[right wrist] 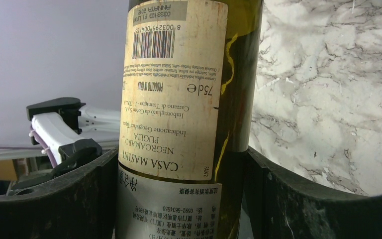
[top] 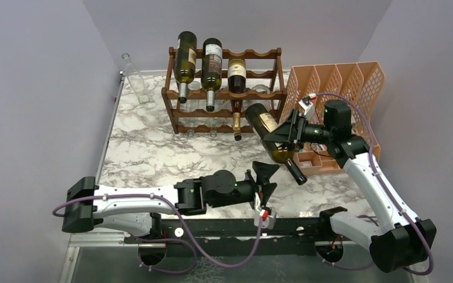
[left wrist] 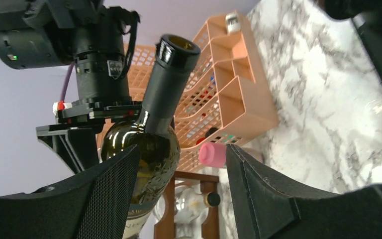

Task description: Take the wine bottle off the wine rack

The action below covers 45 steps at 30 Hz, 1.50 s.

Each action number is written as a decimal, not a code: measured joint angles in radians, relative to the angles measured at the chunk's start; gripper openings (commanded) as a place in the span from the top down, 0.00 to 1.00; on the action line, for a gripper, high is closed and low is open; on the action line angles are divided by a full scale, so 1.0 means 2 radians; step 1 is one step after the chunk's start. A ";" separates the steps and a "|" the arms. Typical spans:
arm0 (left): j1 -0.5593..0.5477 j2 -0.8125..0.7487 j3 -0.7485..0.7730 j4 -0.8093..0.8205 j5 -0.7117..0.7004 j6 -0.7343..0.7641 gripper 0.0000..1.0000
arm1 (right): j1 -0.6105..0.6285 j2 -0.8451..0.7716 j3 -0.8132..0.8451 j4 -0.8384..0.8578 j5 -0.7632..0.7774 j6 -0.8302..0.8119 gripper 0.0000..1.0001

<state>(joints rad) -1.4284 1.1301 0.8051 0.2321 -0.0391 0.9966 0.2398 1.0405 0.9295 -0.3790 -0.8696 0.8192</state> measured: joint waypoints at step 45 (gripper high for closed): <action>-0.029 0.179 0.071 0.080 -0.113 0.110 1.00 | -0.003 -0.032 -0.028 -0.099 0.000 -0.140 0.00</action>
<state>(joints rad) -1.4872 1.4887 0.9470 0.3916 -0.2649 1.2160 0.2344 0.9768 0.8734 -0.5770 -0.8688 0.5396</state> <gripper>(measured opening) 0.379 0.993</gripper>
